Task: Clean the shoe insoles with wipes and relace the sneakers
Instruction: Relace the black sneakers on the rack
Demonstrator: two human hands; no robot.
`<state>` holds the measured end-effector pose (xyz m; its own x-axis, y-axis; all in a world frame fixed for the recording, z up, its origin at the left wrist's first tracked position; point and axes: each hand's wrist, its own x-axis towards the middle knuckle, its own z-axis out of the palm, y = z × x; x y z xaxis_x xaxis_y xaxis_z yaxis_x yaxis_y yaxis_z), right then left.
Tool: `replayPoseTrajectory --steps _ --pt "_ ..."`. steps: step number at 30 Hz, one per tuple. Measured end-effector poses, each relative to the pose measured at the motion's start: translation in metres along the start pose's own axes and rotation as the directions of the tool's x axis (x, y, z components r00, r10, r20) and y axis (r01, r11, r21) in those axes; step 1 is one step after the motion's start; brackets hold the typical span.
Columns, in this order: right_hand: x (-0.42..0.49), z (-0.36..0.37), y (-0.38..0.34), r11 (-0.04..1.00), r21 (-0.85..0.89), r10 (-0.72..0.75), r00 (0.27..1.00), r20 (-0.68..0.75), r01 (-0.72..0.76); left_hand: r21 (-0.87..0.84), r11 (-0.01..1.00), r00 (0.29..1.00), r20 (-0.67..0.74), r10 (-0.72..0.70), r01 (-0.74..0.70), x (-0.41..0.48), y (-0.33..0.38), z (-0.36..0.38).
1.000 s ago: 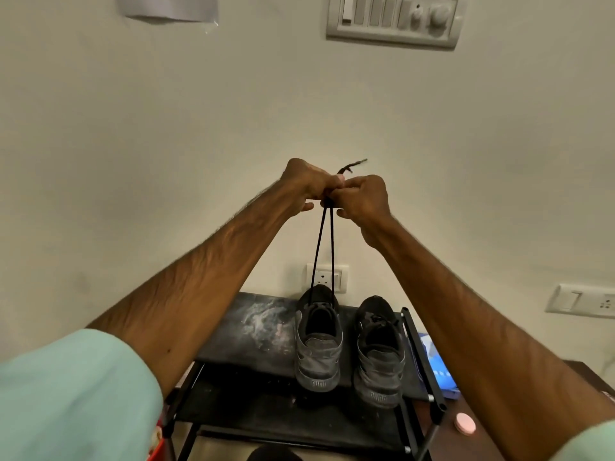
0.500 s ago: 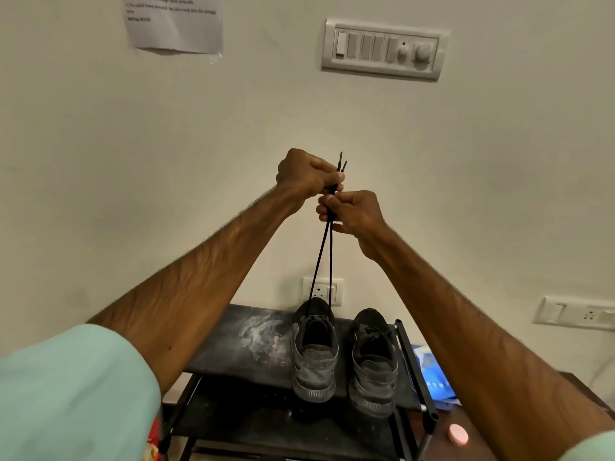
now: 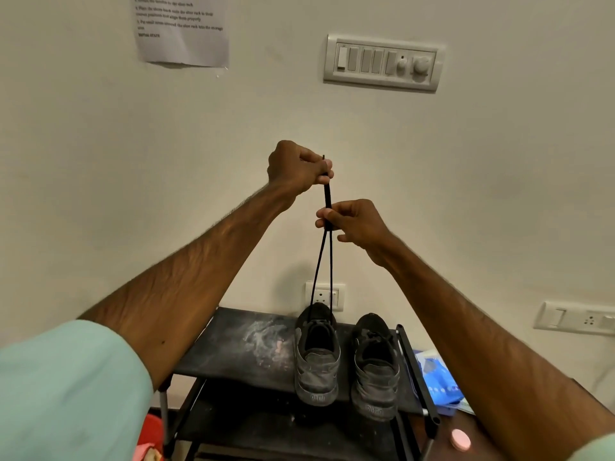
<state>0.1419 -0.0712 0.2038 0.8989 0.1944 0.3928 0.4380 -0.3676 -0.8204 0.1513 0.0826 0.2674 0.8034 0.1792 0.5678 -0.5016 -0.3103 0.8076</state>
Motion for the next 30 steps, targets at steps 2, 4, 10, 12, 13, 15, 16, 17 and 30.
replayPoseTrajectory --steps 2,4,10,12,13,15,16,17,30 --pt "-0.001 -0.001 0.006 1.000 -0.026 -0.007 1.000 -0.021 0.007 -0.054 0.998 0.999 -0.022 -0.030 0.029 -0.003 -0.005 -0.005" --pt "0.000 -0.003 0.010 0.999 -0.038 -0.028 0.998 -0.063 0.026 -0.100 0.994 0.998 -0.033 -0.057 0.053 -0.006 -0.013 -0.012" --pt "0.007 -0.002 0.018 0.999 -0.013 -0.039 0.986 -0.162 0.037 -0.145 0.973 0.983 -0.008 -0.181 0.178 -0.021 -0.061 -0.032" --pt "0.005 0.002 0.022 0.997 0.067 -0.011 0.982 -0.190 0.024 -0.131 0.970 0.978 0.066 -0.198 0.206 -0.036 -0.078 -0.033" --pt "0.004 0.006 0.024 0.993 0.116 0.006 0.980 -0.198 0.017 -0.114 0.971 0.974 0.104 -0.200 0.212 -0.045 -0.086 -0.032" --pt "0.002 0.012 0.027 0.981 0.191 0.017 0.975 -0.222 0.027 -0.087 0.973 0.967 0.159 -0.199 0.215 -0.059 -0.100 -0.026" --pt "0.002 0.015 0.027 0.974 0.223 0.018 0.973 -0.231 0.035 -0.075 0.975 0.965 0.175 -0.195 0.211 -0.065 -0.105 -0.022" --pt "0.001 0.017 0.027 0.964 0.263 0.027 0.972 -0.232 0.036 -0.064 0.977 0.964 0.187 -0.187 0.202 -0.069 -0.108 -0.017" --pt "0.002 0.023 0.015 0.804 0.580 0.226 0.969 -0.100 -0.128 -0.067 0.984 0.976 0.156 -0.151 0.163 -0.076 -0.110 0.032"
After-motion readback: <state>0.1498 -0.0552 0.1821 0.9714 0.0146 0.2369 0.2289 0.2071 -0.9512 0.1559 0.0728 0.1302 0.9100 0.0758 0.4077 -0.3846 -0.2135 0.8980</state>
